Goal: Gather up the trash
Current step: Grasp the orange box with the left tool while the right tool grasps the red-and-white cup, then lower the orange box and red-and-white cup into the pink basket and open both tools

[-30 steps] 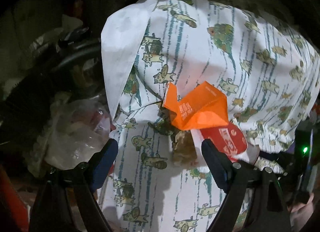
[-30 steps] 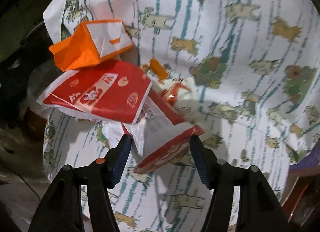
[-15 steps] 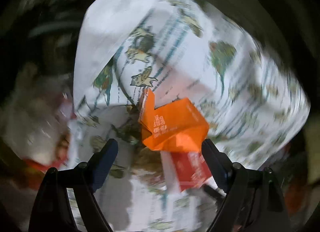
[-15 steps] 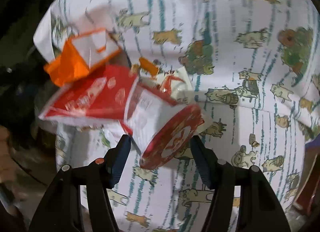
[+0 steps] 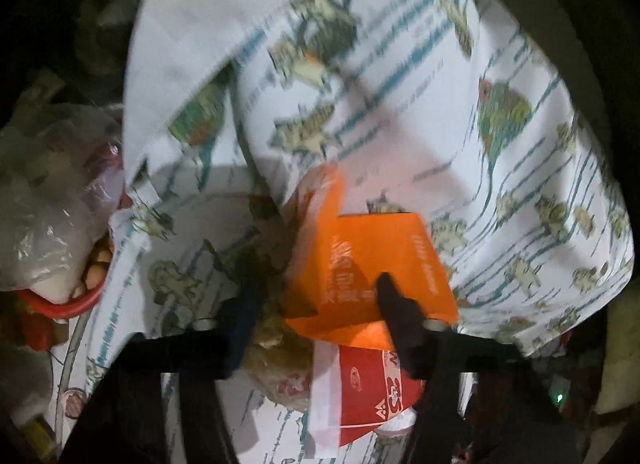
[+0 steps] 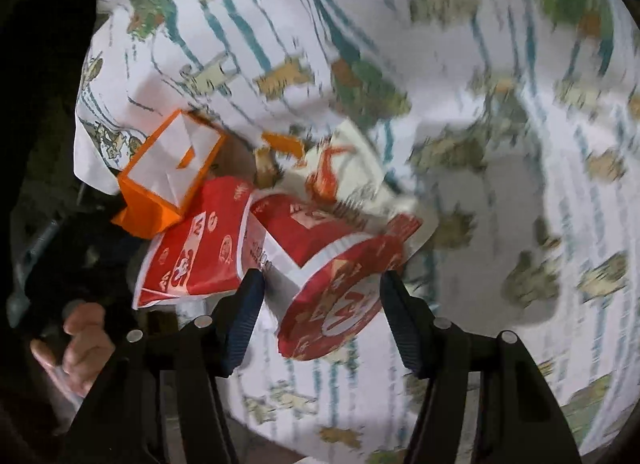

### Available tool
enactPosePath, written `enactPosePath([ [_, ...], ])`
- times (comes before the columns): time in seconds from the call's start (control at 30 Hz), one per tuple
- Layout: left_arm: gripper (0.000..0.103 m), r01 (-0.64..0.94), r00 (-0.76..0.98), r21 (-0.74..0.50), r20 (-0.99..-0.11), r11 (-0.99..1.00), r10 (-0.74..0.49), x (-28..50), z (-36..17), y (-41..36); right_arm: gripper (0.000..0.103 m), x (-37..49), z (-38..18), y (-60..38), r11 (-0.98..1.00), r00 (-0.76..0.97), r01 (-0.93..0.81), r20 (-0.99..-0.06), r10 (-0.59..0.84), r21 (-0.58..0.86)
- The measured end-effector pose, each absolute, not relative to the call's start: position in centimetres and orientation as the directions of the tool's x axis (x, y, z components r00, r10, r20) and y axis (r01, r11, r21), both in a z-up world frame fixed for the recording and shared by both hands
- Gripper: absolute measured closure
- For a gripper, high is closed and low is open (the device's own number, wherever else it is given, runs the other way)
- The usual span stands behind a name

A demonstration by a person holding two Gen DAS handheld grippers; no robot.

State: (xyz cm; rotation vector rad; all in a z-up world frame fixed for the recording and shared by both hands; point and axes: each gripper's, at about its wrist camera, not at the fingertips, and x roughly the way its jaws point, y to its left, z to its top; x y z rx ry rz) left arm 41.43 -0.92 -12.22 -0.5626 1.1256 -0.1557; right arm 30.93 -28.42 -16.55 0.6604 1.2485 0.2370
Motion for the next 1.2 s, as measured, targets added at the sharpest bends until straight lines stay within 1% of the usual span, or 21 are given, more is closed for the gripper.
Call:
enactPosePath([
  [0.03,0.067,-0.154,0.428,-0.493,-0.814,0.856,-0.392,41.5,-12.4,-1.2,0.046,31.0,-16.8,-28.5,0.775,0.320,0.203,-0.789,0.525,0.598],
  [0.1,0.090,-0.135,0.425,-0.470,-0.823,0.872,-0.377,41.5,-12.3,-1.6,0.051,30.7,-17.2,-28.6,0.746,0.334,0.239,-0.774,0.538,0.622],
  [0.17,0.093,-0.115,0.449,-0.444,-0.821,0.888,-0.353,41.3,-11.7,-1.7,0.058,30.6,-16.9,-28.9,0.730,0.347,0.252,-0.764,0.544,0.635],
  [0.2,0.095,-0.106,0.460,-0.437,-0.818,0.893,-0.346,41.1,-11.3,-1.8,0.060,30.6,-16.7,-29.0,0.732,0.357,0.253,-0.764,0.538,0.633],
  [0.23,0.095,-0.094,0.472,-0.434,-0.812,0.896,-0.343,40.8,-10.8,-1.8,0.064,30.5,-16.4,-29.2,0.737,0.368,0.253,-0.767,0.526,0.627],
  [0.27,0.096,-0.078,0.486,-0.433,-0.803,0.898,-0.345,40.6,-10.3,-1.8,0.071,30.4,-16.1,-29.2,0.740,0.380,0.250,-0.767,0.518,0.624],
  [0.3,0.097,-0.061,0.502,-0.433,-0.792,0.899,-0.347,40.1,-9.6,-1.5,0.074,30.3,-15.8,-29.3,0.741,0.388,0.246,-0.764,0.515,0.625],
  [0.37,0.097,-0.025,0.537,-0.429,-0.768,0.903,-0.349,39.3,-8.2,-1.4,0.086,30.0,-15.1,-29.6,0.745,0.400,0.240,-0.763,0.508,0.622],
  [0.43,0.097,0.010,0.572,-0.411,-0.746,0.912,-0.342,38.4,-6.6,-1.5,0.091,29.9,-14.6,-30.1,0.751,0.411,0.234,-0.763,0.500,0.618],
  [0.63,0.097,0.094,0.666,-0.340,-0.677,0.936,-0.313,35.5,-3.0,-1.5,0.094,29.1,-13.6,-30.9,0.787,0.441,0.218,-0.778,0.448,0.577],
  [0.7,0.097,0.101,0.687,-0.329,-0.659,0.939,-0.305,34.5,-2.4,-1.0,0.100,28.8,-13.2,-31.0,0.796,0.455,0.218,-0.781,0.428,0.564],
  [0.8,0.097,0.093,0.718,-0.315,-0.636,0.945,-0.283,33.4,-1.5,0.0,0.100,28.2,-12.2,-31.5,0.800,0.474,0.207,-0.773,0.422,0.563],
  [0.9,0.097,0.082,0.742,-0.295,-0.620,0.952,-0.256,32.5,-0.6,0.9,0.100,27.6,-11.0,-31.4,0.829,0.497,0.177,-0.776,0.389,0.530],
  [1.03,0.097,0.081,0.757,-0.312,-0.598,0.947,-0.262,31.5,0.3,1.7,0.100,26.5,-9.7,-31.7,0.844,0.525,0.187,-0.777,0.346,0.502],
  [1.1,0.097,0.090,0.760,-0.315,-0.592,0.945,-0.269,31.0,0.6,1.8,0.100,25.9,-8.9,-32.0,0.866,0.545,0.193,-0.784,0.296,0.461],
  [1.2,0.097,0.098,0.770,-0.291,-0.583,0.952,-0.257,30.3,1.2,1.8,0.100,25.1,-7.5,-32.0,0.919,0.584,0.184,-0.791,0.183,0.349],
])
